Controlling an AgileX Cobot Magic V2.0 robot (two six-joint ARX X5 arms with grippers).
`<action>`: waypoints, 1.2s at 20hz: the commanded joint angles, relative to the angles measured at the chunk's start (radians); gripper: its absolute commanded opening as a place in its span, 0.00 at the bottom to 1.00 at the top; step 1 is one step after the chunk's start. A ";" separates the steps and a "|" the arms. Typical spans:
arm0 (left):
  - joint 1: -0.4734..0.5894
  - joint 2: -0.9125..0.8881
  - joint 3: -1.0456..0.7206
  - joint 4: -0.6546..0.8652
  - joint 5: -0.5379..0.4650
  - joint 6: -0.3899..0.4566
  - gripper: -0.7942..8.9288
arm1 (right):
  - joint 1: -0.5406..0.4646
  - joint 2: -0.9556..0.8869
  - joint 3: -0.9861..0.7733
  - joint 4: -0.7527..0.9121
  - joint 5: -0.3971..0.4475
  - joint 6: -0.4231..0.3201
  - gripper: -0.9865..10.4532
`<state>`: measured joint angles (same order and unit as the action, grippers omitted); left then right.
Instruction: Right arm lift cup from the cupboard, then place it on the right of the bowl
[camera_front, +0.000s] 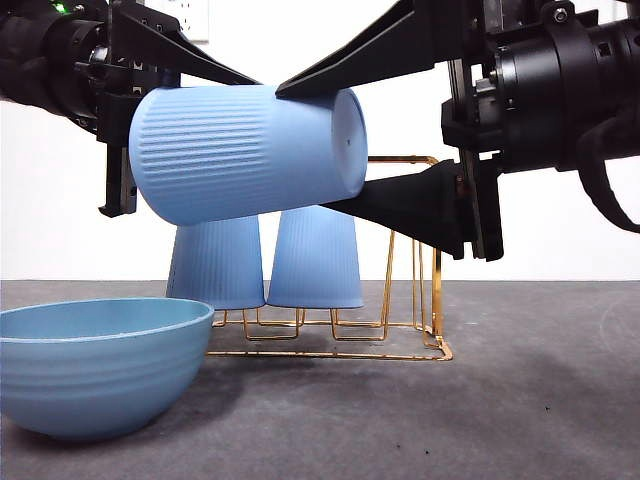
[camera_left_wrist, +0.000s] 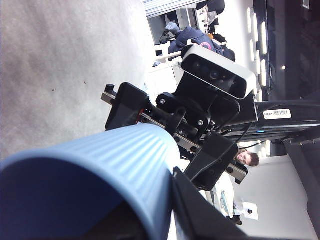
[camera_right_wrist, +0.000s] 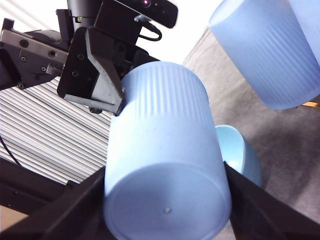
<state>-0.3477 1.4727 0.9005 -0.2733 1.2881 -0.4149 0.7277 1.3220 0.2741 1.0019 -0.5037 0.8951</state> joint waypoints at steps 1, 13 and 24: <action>-0.008 0.016 0.021 0.001 -0.031 0.001 0.09 | 0.007 0.013 0.007 -0.006 0.005 0.015 0.47; -0.058 0.011 0.077 -0.061 -0.154 -0.107 0.09 | -0.111 -0.254 0.007 -0.425 -0.013 0.002 0.49; -0.245 0.090 0.401 -0.556 -0.665 0.097 0.09 | -0.122 -0.762 0.069 -1.119 0.163 -0.130 0.45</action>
<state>-0.5835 1.5429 1.2812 -0.8318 0.6247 -0.3599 0.6003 0.5591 0.3317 -0.1093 -0.3428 0.8131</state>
